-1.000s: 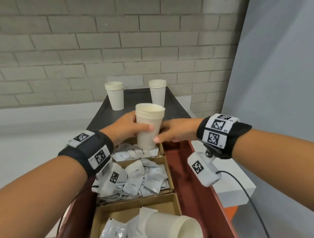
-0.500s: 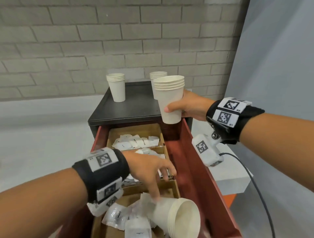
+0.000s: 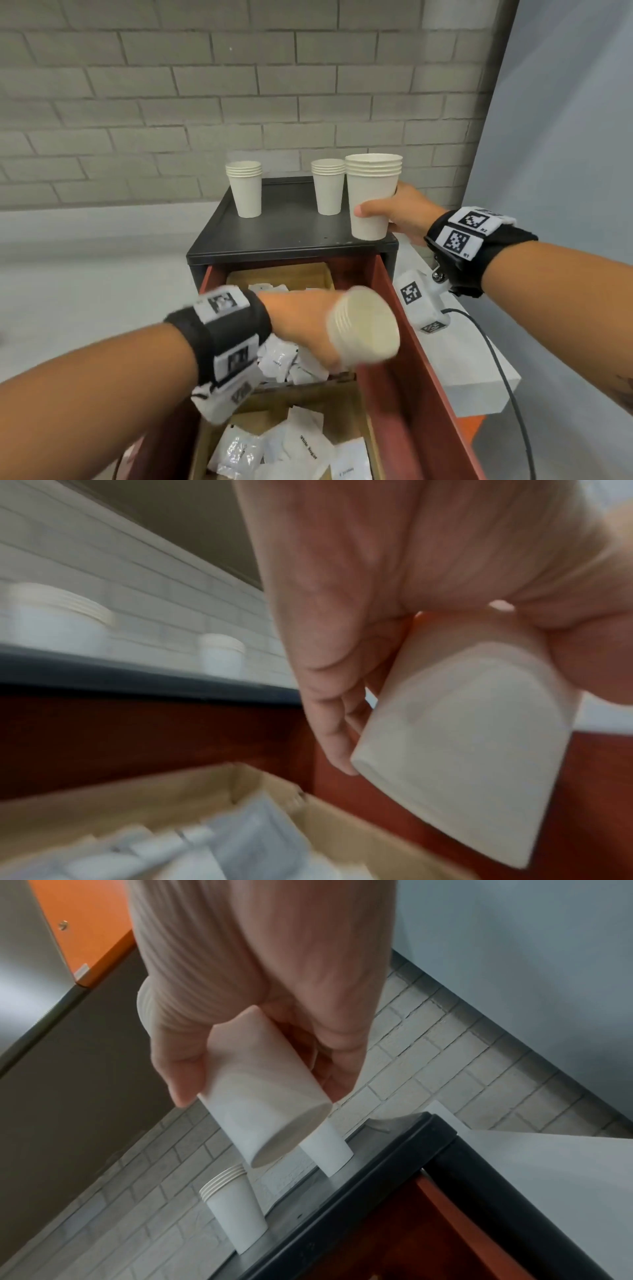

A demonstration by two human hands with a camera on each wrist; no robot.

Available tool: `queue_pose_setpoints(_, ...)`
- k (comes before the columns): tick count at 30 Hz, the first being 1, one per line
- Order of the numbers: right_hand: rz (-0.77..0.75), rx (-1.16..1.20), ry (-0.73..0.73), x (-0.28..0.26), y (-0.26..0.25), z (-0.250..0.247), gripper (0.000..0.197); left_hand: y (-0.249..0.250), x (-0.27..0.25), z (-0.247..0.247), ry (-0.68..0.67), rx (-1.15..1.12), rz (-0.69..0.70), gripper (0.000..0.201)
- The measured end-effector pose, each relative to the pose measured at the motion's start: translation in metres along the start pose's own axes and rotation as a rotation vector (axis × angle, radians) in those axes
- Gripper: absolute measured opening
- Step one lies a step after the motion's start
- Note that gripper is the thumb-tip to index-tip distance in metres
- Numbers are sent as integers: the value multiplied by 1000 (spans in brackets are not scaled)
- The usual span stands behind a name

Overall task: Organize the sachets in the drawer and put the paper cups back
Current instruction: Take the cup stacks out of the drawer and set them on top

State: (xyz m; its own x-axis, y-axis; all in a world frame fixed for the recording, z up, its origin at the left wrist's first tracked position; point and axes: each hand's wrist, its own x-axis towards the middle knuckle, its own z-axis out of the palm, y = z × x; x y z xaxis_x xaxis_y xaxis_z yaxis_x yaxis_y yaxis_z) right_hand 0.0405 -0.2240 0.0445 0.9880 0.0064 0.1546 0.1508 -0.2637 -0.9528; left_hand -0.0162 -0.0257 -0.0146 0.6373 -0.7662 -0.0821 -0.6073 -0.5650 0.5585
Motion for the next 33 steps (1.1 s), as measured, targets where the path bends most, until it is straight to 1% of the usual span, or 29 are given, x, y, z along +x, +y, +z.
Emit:
queue_pose_setpoints(1, -2, 16, 19, 3, 0, 0, 32, 5, 5, -22, -14, -109, -25, 73)
queue_pose_setpoints(2, -6, 33, 37, 5, -1, 1, 32, 0, 6, -33, 75, -197, -53, 70)
queue_pose_setpoints(3, -9, 43, 59, 9, -1, 1, 33, -4, 10, -53, 212, -277, -80, 66)
queue_pose_setpoints(4, -14, 54, 77, 11, -1, 3, 36, -7, 13, -63, 283, -337, -120, 65)
queue_pose_setpoints(5, -18, 64, 91, 15, -1, 4, 39, -16, 15, -71, 325, -378, -108, 69)
queue_pose_setpoints(6, -19, 68, 102, 19, -1, 7, 42, -22, 17, -82, 405, -473, -108, 73)
queue_pose_setpoints(7, -16, 65, 112, 23, -1, 9, 44, -28, 21, -95, 508, -566, -109, 72)
queue_pose_setpoints(9, -7, 49, 124, 31, -1, 17, 51, -45, 29, -114, 721, -674, -134, 61)
queue_pose_setpoints(11, -2, 36, 134, 42, 3, 25, 60, -64, 35, -124, 909, -723, -200, 52)
queue_pose_setpoints(12, 0, 28, 142, 49, 6, 28, 63, -73, 37, -127, 984, -713, -237, 53)
queue_pose_setpoints(15, 19, -67, 178, 63, 12, 36, 56, -101, 43, -132, 1125, -678, -346, 56)
queue_pose_setpoints(17, 37, -131, 199, 71, 17, 38, 55, -113, 45, -133, 1183, -623, -421, 61)
queue_pose_setpoints(19, 43, -155, 209, 79, 23, 40, 55, -123, 48, -134, 1190, -545, -485, 74)
queue_pose_setpoints(21, 50, -208, 211, 86, 30, 40, 53, -129, 49, -135, 1152, -482, -529, 72)
queue_pose_setpoints(23, 70, -238, 217, 90, 35, 40, 54, -131, 50, -134, 1077, -452, -566, 68)
queue_pose_setpoints(25, 87, -270, 216, 93, 37, 41, 56, -133, 51, -134, 1015, -494, -576, 70)
queue_pose_setpoints(26, 102, -283, 208, 92, 37, 41, 58, -132, 51, -133, 995, -510, -586, 68)
queue_pose_setpoints(29, 201, -341, 186, 92, 39, 39, 65, -137, 51, -134, 957, -509, -651, 52)
queue_pose_setpoints(31, 277, -391, 192, 89, 39, 40, 65, -137, 47, -133, 928, -515, -695, 56)
queue_pose_setpoints(33, 366, -361, 250, 86, 40, 41, 62, -133, 43, -131, 957, -518, -764, 64)
